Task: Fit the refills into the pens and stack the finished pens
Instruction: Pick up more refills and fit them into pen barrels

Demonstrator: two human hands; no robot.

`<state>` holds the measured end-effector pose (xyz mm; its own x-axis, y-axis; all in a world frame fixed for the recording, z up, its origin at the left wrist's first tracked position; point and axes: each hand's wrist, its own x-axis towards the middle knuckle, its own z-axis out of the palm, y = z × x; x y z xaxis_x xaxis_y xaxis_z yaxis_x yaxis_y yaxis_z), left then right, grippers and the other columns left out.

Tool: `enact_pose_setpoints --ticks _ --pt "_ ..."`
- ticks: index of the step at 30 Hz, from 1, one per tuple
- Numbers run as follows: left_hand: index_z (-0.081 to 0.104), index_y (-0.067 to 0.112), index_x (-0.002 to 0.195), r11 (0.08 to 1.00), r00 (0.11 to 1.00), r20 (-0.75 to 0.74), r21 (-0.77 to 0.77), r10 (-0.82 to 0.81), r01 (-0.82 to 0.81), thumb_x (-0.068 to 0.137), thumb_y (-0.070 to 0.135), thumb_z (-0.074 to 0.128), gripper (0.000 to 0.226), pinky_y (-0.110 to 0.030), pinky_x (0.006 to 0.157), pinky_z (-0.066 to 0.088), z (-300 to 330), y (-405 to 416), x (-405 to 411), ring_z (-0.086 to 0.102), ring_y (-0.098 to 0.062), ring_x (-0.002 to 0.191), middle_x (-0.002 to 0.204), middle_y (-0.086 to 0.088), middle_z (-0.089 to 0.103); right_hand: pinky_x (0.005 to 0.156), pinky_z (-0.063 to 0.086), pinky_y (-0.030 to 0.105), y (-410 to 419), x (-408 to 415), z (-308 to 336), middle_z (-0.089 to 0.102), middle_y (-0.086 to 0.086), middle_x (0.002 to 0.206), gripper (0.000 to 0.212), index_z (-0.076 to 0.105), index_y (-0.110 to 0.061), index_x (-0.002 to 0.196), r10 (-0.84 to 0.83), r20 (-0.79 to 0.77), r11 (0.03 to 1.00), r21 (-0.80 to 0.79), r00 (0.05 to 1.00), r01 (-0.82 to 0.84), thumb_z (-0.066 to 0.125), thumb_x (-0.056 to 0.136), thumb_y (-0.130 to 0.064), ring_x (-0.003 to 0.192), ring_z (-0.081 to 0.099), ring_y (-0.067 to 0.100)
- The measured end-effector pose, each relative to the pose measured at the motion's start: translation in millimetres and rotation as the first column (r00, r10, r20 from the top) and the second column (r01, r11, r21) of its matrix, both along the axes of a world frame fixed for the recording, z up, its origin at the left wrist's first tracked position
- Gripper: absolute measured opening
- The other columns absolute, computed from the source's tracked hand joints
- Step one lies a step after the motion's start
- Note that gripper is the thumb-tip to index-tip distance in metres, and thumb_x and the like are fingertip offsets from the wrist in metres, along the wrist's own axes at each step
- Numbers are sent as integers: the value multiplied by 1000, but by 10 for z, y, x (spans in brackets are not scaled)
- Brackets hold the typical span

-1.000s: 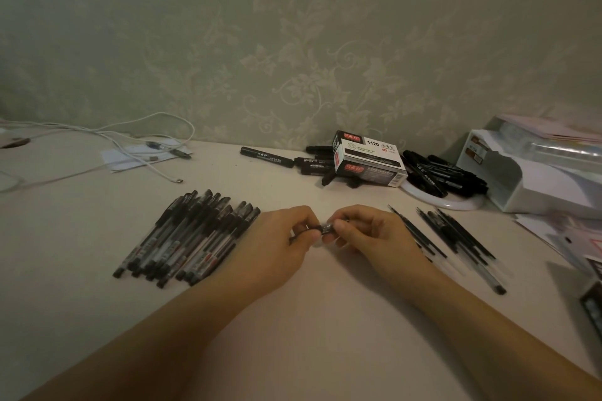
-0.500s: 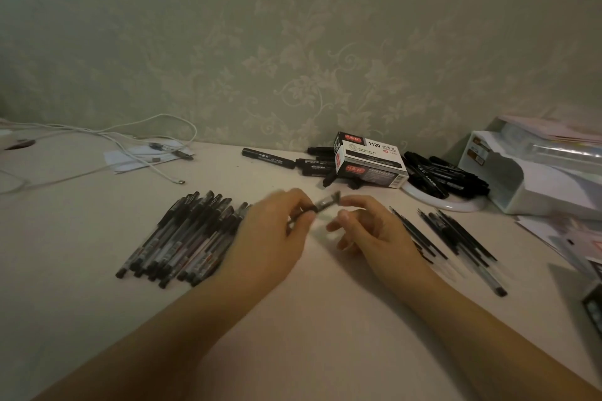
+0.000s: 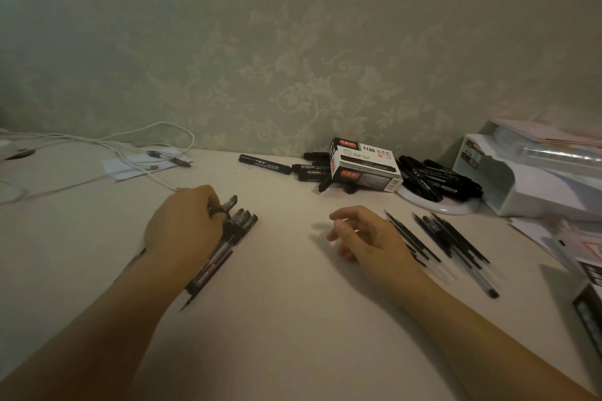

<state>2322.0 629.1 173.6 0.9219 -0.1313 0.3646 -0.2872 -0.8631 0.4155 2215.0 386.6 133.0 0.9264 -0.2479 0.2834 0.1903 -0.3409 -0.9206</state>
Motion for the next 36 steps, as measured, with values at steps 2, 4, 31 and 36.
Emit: enact_pose_setpoints --ticks 2,4,31,36 --pt "62 21 92 1000 1000 -15 20 -6 6 89 23 60 4 -36 67 49 -14 0 -4 55 -19 74 78 0 56 65 51 18 5 6 -6 72 -4 87 10 67 -29 103 0 -3 1000 -8 1000 0 60 97 -25 67 62 5" --pt "62 22 92 999 1000 -22 37 -14 15 89 22 60 4 -38 70 50 -28 -5 -11 56 -20 76 80 -1 56 64 51 19 6 11 -8 72 -5 87 10 67 -30 103 -1 -4 1000 -11 1000 1 60 98 -25 67 62 5" --pt "61 31 100 848 844 130 -30 -521 529 91 30 59 9 -22 69 46 -328 -534 -295 49 -1 69 79 14 52 73 50 34 -779 -178 489 68 2 99 11 65 -23 102 -697 -53 480 -775 715 411 65 93 -28 86 59 19" --pt "61 31 99 838 836 113 -41 -537 544 91 29 59 8 -20 68 45 -338 -542 -300 49 -2 67 78 14 52 65 48 33 -907 -248 424 63 5 89 12 66 -17 99 -782 -112 416 -827 613 379 63 94 -28 77 58 22"
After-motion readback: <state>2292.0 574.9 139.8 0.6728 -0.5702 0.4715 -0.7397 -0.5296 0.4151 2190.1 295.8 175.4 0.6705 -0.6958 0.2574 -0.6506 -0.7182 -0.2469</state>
